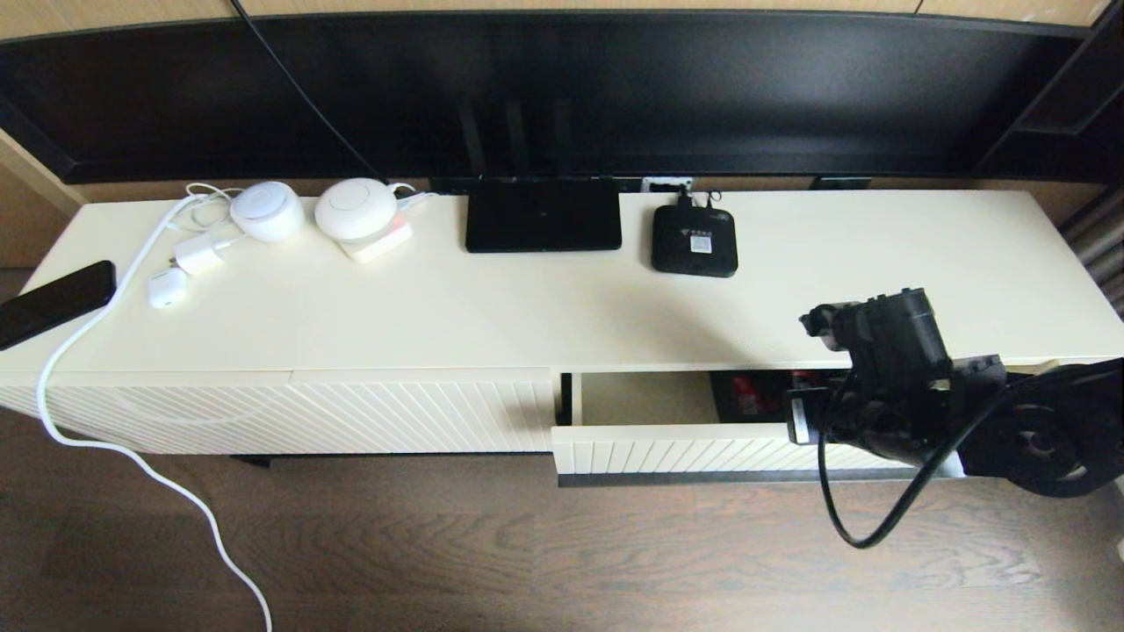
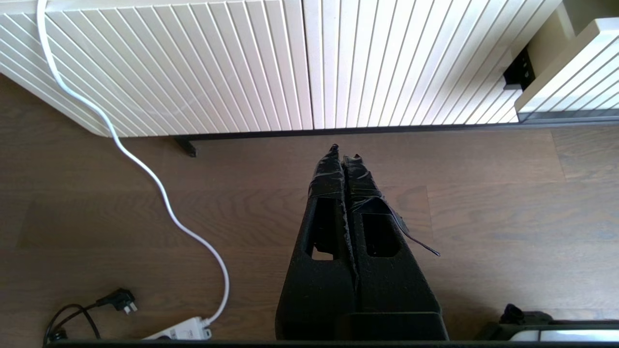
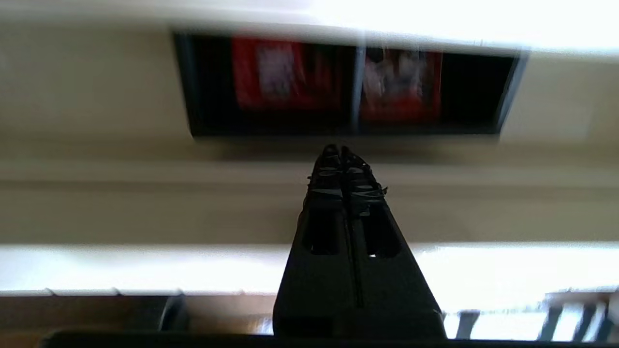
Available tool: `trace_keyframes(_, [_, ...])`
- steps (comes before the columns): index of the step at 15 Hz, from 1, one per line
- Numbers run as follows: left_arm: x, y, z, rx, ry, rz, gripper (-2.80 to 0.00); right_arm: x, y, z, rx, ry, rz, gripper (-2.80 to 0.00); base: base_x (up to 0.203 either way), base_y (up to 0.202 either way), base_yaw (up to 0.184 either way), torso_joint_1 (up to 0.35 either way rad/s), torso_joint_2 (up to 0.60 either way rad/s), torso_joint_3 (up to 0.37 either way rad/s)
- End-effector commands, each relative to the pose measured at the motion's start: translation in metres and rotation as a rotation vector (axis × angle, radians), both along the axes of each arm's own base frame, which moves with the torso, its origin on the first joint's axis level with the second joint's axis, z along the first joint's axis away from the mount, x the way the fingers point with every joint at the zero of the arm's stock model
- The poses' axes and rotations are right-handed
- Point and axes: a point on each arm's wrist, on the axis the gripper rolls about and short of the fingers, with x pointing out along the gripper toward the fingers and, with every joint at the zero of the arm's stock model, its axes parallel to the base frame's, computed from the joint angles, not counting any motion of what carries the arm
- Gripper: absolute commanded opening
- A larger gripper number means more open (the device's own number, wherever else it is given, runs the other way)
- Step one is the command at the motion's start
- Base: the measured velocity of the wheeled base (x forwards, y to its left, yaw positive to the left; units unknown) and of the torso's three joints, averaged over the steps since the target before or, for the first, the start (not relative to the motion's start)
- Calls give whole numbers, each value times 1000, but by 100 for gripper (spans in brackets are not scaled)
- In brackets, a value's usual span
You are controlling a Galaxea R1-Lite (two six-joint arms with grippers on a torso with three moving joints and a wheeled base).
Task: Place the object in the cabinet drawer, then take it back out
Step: Open the drawer
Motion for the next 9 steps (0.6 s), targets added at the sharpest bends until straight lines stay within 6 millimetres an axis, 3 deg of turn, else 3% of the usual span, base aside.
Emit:
trace_keyframes(1, [0,0,0,0,2,0,-280,-4,-2,1,8,51,-27,-280,0,0,0,0,0,0])
trace_keyframes(9, [0,0,0,0,2,0,-280,-23,-6,-9,35,184,-87,-280,0,0,0,0,0,0])
